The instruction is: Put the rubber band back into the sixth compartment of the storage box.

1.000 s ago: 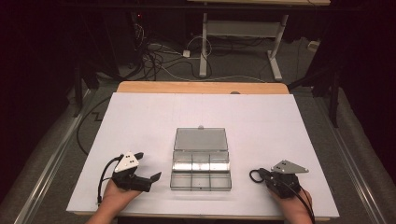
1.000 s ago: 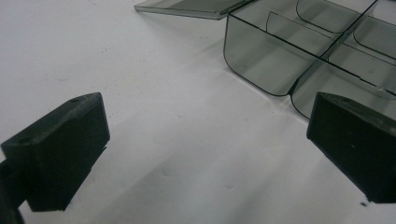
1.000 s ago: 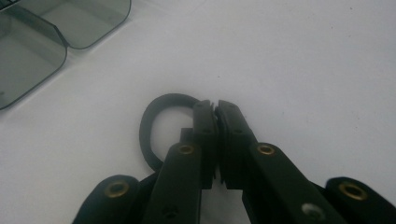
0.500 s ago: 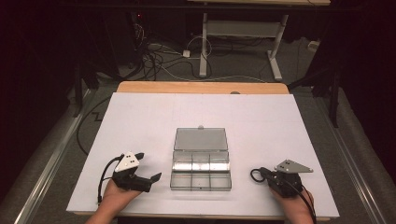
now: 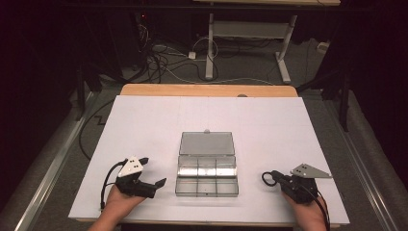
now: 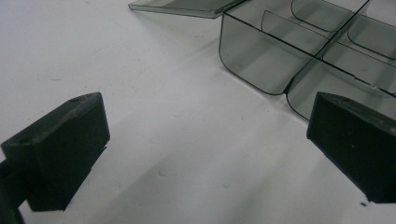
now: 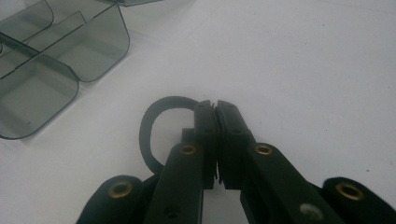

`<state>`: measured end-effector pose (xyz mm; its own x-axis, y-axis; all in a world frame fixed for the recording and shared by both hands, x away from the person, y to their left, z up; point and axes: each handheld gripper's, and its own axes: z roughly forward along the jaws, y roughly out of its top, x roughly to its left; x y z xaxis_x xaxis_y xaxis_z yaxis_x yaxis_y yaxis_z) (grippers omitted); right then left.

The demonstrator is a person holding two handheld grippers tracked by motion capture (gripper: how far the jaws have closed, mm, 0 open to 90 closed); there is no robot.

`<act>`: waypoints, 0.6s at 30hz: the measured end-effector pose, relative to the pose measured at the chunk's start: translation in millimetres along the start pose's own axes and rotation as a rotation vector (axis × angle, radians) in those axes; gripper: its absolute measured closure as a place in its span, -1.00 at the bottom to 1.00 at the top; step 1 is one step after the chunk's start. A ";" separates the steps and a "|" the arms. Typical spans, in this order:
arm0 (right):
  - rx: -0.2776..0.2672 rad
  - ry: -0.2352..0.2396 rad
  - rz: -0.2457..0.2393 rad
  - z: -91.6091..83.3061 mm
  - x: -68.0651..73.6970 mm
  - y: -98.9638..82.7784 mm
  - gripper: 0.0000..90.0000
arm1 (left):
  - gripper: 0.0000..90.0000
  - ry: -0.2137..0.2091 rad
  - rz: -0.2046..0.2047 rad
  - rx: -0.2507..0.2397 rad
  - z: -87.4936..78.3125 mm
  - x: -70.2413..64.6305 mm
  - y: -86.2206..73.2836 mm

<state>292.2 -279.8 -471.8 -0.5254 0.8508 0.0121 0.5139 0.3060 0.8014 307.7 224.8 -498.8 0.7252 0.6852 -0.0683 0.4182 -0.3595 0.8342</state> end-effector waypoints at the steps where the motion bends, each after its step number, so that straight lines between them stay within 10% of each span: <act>1: -0.003 0.003 0.002 -0.5 -0.1 0.3 0.99 | -1.00 -0.001 0.002 -0.001 -0.2 0.0 -0.1; 18: -0.012 0.050 -0.029 3.1 11.8 6.4 0.99 | -1.00 -0.013 -0.004 -0.004 -0.2 0.9 -0.1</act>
<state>291.4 -266.6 -468.4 -0.5737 0.8189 0.0186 0.4901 0.3250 0.8088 308.1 225.6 -498.8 0.7304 0.6785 -0.0782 0.4185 -0.3541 0.8363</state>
